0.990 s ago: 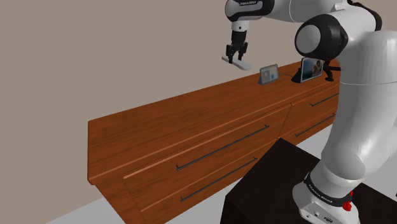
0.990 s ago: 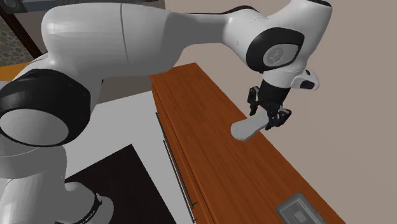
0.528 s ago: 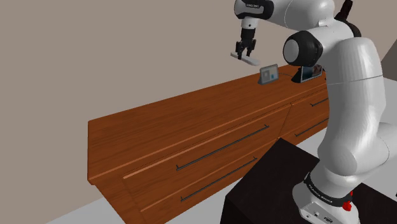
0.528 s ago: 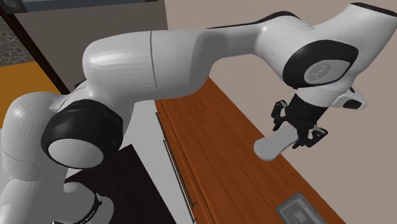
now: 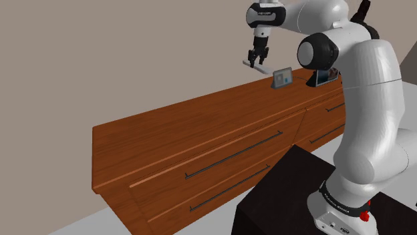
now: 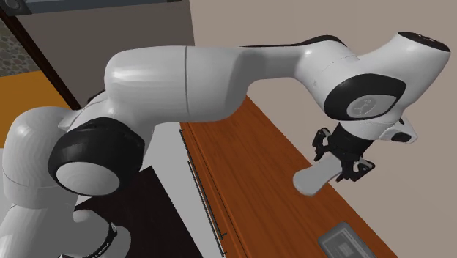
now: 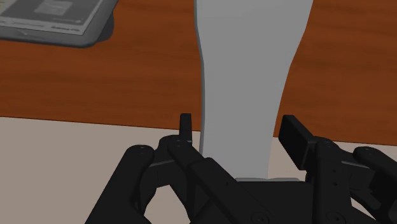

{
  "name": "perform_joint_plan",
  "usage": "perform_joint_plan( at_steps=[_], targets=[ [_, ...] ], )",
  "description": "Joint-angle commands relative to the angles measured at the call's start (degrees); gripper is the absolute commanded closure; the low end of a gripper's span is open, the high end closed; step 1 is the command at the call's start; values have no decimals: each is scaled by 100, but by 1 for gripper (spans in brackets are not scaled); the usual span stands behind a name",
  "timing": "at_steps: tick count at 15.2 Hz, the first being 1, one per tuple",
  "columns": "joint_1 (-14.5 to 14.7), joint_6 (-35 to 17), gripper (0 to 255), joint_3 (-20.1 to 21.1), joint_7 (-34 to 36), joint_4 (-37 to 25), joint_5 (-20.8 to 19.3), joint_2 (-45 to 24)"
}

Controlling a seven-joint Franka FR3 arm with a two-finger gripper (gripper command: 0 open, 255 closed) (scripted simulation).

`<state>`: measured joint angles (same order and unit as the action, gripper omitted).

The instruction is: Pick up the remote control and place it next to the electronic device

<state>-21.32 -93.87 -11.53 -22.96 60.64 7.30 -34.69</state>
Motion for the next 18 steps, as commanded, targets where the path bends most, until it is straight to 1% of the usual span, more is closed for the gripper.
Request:
perform_joint_plan(
  at_steps=[1,9,18],
  targets=[
    [23,-180,255,0,-2,205,-4,31],
    [75,-824,255,5,-32,895,0,73],
    [102,-1463,255,22,-69,1449,29,-15]
  ],
)
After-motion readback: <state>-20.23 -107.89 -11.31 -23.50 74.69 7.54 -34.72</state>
